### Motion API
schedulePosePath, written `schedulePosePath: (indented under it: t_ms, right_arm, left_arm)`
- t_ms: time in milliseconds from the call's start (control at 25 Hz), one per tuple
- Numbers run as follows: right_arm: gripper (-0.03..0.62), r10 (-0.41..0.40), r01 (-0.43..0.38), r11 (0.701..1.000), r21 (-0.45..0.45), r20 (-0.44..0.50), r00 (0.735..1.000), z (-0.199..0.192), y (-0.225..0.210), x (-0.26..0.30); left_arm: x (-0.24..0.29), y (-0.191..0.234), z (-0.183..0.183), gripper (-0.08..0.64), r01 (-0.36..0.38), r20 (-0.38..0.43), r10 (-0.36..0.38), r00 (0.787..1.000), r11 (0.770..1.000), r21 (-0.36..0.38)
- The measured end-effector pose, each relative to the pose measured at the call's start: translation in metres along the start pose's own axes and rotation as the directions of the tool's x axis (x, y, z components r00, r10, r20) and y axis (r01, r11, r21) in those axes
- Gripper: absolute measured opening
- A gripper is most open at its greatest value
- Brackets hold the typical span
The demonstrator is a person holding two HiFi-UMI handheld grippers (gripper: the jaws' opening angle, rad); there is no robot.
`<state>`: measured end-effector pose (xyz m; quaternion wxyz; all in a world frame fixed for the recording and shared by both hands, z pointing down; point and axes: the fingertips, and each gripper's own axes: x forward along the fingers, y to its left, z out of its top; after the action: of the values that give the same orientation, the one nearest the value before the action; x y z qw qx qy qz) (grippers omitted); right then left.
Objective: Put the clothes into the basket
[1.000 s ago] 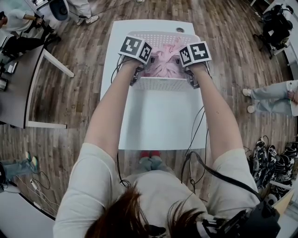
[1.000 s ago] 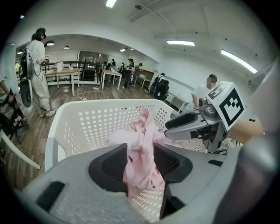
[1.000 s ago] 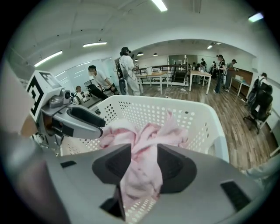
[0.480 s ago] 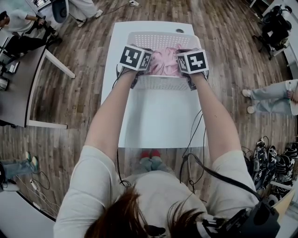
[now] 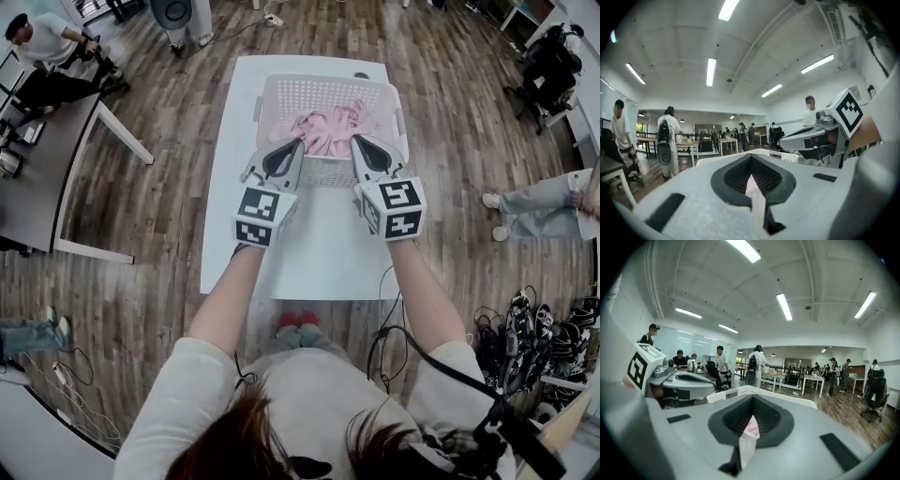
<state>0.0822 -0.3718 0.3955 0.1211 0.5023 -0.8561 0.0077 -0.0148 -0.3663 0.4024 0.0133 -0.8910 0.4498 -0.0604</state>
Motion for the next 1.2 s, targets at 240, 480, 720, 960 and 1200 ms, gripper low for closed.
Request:
schedulePosePath:
  t_ms: [240,480,720,960,1200]
  right_arm:
    - [0.011,0.066,-0.07,0.997,0.045,0.089,0.994,-0.006,0.077,-0.117]
    - [0.011,0.053,-0.056,0.993,0.099,0.031,0.998,-0.037,0.137,-0.221]
    - [0.009,0.046,-0.052,0.982,0.181,0.034,0.998,-0.036,0.163,-0.245]
    - [0.009,0.056,-0.063,0.99,0.127,0.057,0.997,-0.026,0.167,-0.241]
    - [0.009,0.06,-0.066,0.988,0.138,0.047,0.997,-0.03,0.171,-0.247]
  left_arm:
    - [-0.124,-0.081,0.024,0.009,0.007,0.116,-0.014,0.993,0.998,0.059]
    - [-0.216,-0.148,0.025,0.009,0.069,0.098,-0.067,0.993,0.997,-0.025]
    - [-0.235,-0.155,0.028,0.009,0.067,0.13,-0.049,0.99,0.988,-0.14]
    - [-0.238,-0.156,0.037,0.009,0.088,0.162,-0.064,0.985,0.985,-0.149]
    - [-0.236,-0.166,0.042,0.009,0.14,0.177,-0.121,0.977,0.985,-0.099]
